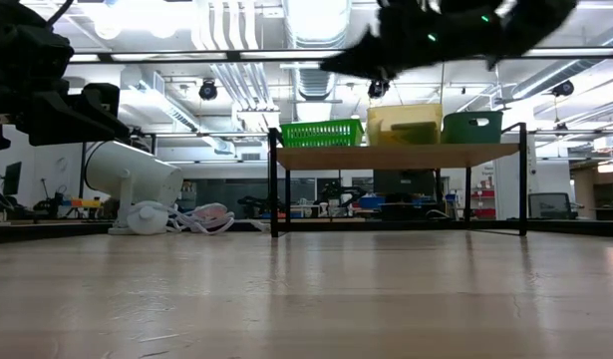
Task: Pick & Place Office Desk Supplies
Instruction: Return to Home Position
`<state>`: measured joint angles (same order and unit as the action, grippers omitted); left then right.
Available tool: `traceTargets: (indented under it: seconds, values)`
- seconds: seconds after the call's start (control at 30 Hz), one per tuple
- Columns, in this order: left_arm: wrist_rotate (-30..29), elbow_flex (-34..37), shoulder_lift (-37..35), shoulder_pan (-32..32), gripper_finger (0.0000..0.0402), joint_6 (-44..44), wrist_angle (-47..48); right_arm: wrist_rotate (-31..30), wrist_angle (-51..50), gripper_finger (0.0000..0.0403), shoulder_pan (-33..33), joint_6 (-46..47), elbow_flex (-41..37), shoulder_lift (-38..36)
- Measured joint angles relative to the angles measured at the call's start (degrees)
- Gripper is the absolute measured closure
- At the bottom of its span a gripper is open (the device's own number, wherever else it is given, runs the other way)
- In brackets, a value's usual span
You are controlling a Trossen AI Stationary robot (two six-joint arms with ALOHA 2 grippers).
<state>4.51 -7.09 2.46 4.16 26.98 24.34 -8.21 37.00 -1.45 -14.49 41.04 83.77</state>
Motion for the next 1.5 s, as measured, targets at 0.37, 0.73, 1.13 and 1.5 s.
traceTargets:
  seconds: [0.37, 0.73, 1.13, 1.5]
  values:
    - [0.0, 0.0, 0.0, 0.0, 0.0284, -0.1, 0.0, -2.8, 0.9, 0.0394, 0.0, 6.1, -18.7, -17.1]
    - [0.0, 0.0, 0.0, 0.0, 0.0284, -0.1, 0.0, -2.9, 1.1, 0.0394, 0.0, 2.5, -36.1, -42.9]
    - [0.0, 0.0, 0.0, 0.0, 0.0284, 0.0, 0.0, -3.9, -16.1, 0.0394, 0.0, 8.4, -40.5, -64.9]
    - [0.0, 0.0, 0.0, 0.0, 0.0284, 0.0, 0.0, -4.0, -29.6, 0.0394, 0.0, 7.8, -40.5, -81.9]
